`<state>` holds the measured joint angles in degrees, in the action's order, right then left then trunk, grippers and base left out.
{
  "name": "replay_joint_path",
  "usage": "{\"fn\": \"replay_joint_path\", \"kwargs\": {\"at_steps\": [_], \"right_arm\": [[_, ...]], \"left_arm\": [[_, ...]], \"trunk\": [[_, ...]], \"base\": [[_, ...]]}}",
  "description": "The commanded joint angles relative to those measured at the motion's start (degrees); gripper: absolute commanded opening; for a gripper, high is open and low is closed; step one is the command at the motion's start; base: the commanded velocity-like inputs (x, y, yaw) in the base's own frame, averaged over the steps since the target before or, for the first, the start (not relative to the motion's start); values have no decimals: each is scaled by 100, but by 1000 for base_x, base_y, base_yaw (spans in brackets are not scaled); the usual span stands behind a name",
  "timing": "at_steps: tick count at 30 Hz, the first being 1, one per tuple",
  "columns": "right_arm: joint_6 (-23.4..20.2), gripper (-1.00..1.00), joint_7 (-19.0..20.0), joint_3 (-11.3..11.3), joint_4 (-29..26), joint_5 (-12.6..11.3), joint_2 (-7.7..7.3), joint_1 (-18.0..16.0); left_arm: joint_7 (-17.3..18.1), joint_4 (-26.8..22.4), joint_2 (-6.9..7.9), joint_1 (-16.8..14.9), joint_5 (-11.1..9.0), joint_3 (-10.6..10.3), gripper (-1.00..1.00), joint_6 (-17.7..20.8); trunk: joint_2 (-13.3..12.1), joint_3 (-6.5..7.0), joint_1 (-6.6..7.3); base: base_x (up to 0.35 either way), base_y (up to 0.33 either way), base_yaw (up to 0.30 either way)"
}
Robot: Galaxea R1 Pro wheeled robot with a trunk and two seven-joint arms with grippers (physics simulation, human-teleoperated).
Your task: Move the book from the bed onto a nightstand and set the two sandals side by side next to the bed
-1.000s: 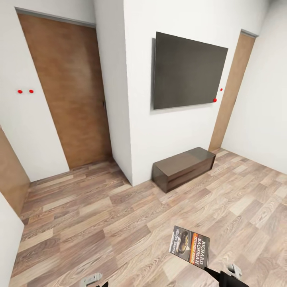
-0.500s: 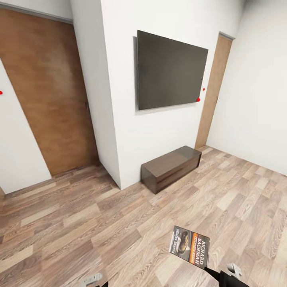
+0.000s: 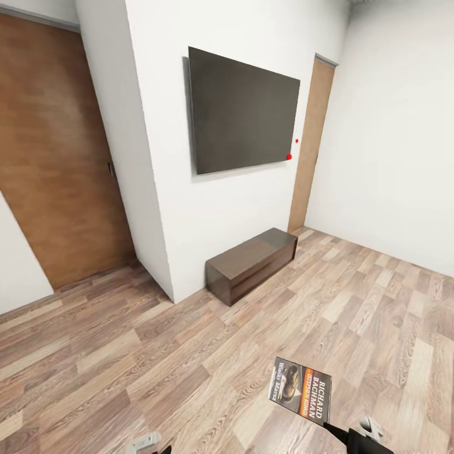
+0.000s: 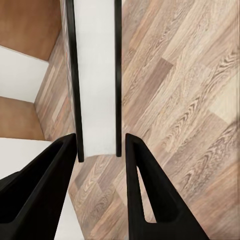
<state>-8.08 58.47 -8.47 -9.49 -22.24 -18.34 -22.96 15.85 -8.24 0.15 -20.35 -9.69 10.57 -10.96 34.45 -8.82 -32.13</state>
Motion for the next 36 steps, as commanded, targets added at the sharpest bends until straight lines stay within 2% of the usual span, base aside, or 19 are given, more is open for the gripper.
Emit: {"fn": "replay_joint_path", "kwargs": {"at_steps": [1, 19, 36], "right_arm": [[-62, -100, 24, -58, 0, -8, 1, -6], [-62, -100, 25, -58, 0, -8, 1, -6], [-62, -100, 25, -58, 0, -8, -1, -6]], "left_arm": [[41, 7, 2, -4, -59, 7, 100, -3], [41, 7, -5, -4, -59, 6, 100, -3], [41, 7, -5, -4, -59, 6, 100, -3]], "trunk": [[9, -9, -2], [9, -7, -2], [9, 59, -2]], "base": [[0, 0, -224], [0, 0, -229], [0, 0, -277]]}}
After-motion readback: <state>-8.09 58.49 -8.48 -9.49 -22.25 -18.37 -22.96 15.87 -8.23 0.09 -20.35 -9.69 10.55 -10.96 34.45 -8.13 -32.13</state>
